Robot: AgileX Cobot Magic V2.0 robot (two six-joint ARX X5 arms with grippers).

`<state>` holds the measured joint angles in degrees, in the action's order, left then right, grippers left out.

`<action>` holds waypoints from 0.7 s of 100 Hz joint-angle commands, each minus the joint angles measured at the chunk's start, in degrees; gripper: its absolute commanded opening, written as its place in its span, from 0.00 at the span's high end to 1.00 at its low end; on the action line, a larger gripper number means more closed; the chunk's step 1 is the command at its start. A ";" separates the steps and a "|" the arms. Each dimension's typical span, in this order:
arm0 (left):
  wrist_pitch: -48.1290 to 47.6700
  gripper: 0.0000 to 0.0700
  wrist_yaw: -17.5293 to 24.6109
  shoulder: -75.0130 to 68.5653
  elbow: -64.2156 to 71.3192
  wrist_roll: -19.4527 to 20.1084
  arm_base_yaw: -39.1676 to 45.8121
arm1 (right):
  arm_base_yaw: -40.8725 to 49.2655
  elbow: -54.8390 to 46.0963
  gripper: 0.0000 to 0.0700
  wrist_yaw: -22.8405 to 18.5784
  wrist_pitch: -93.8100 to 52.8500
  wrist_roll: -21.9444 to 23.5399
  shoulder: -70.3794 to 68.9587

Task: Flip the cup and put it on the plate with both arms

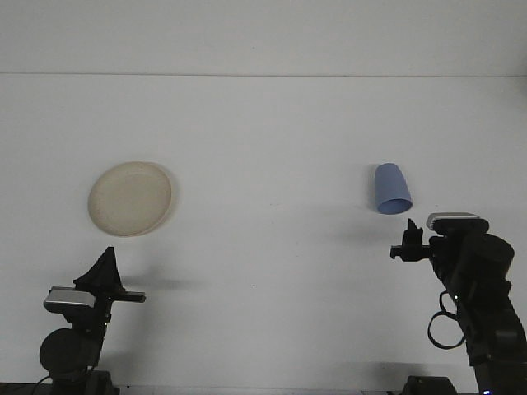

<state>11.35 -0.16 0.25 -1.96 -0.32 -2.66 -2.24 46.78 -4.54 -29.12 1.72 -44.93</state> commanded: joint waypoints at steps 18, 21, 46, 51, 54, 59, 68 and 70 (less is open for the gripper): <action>0.70 0.98 0.00 -0.07 1.14 0.57 0.02 | -0.09 -6.05 0.42 0.09 14.14 -0.07 -5.29; 0.70 0.98 0.00 -0.07 1.14 0.57 0.02 | -0.09 -7.10 0.42 0.09 16.06 -0.07 -5.95; 0.70 0.98 0.00 -0.07 1.14 0.57 0.02 | -0.09 -15.06 0.42 1.77 30.80 0.39 -12.22; 0.70 0.98 0.00 -0.07 1.14 0.57 0.02 | -0.09 -16.15 0.42 1.77 33.59 0.20 -13.77; 0.70 0.98 0.00 -0.07 1.14 0.57 0.02 | -0.09 -16.55 0.42 1.75 34.84 0.11 -14.73; 0.70 0.98 0.00 -0.07 1.14 0.57 0.02 | -0.09 -16.76 0.42 1.70 36.50 -0.33 -16.55; 0.70 0.98 0.00 -0.07 1.14 0.57 0.02 | -0.09 -16.76 0.42 1.46 39.67 -1.18 -20.06; 0.70 0.98 0.00 -0.07 1.14 0.57 0.02 | -0.09 -16.76 0.42 1.49 40.33 -1.40 -20.81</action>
<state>11.35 -0.16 0.27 -1.96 -0.32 -2.66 -2.28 29.76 -3.01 8.88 1.45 -63.44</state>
